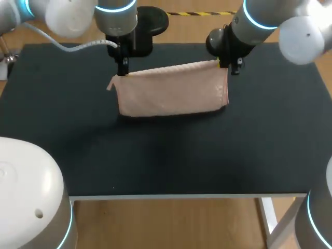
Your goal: Fold the towel
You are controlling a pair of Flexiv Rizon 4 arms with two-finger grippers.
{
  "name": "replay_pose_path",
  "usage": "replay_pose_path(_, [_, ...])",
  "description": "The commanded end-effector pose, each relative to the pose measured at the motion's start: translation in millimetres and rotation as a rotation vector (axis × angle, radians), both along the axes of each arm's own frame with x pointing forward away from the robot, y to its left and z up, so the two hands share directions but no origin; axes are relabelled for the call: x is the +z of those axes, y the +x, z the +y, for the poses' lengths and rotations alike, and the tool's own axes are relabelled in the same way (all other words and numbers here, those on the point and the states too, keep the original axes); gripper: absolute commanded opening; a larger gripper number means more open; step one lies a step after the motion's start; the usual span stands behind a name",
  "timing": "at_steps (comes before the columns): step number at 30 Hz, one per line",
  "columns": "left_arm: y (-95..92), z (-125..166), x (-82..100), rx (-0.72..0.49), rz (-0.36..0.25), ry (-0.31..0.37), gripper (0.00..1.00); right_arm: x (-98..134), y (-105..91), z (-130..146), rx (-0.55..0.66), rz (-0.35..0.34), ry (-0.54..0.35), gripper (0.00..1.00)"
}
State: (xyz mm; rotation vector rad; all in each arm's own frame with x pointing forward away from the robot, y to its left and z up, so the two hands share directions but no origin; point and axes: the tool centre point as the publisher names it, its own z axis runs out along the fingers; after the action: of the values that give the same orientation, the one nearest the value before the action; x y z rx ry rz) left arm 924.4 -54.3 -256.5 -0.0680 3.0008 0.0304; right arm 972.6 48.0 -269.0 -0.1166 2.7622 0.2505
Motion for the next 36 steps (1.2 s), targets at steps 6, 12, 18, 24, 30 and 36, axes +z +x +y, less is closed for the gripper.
replay_pose_path(6, [59.9,-20,-74.1,0.02,0.263,0.022,0.0,-83,59.1,13,-0.038,0.151,-0.069,0.0])
replay_pose_path(12, [95.3,-31,-92.3,-0.025,0.275,0.038,0.0,-101,86.0,5,-0.08,0.169,-0.062,0.0])
replay_pose_path(18, [122.5,-32,-99.1,-0.052,0.286,0.057,0.0,-108,104.3,-4,-0.114,0.18,-0.068,0.0])
replay_pose_path(24, [128.9,-27,-98.5,-0.071,0.275,0.031,0.22,-109,111.3,-7,-0.116,0.2,-0.052,1.0])
replay_pose_path(30, [119.4,-13,-90.3,-0.078,0.25,-0.042,1.0,-99,113.1,-9,-0.124,0.175,-0.014,1.0])
replay_pose_path(36, [93.7,12,-77.2,-0.151,0.16,-0.365,1.0,-84,115.8,-17,-0.157,0.091,-0.048,1.0])
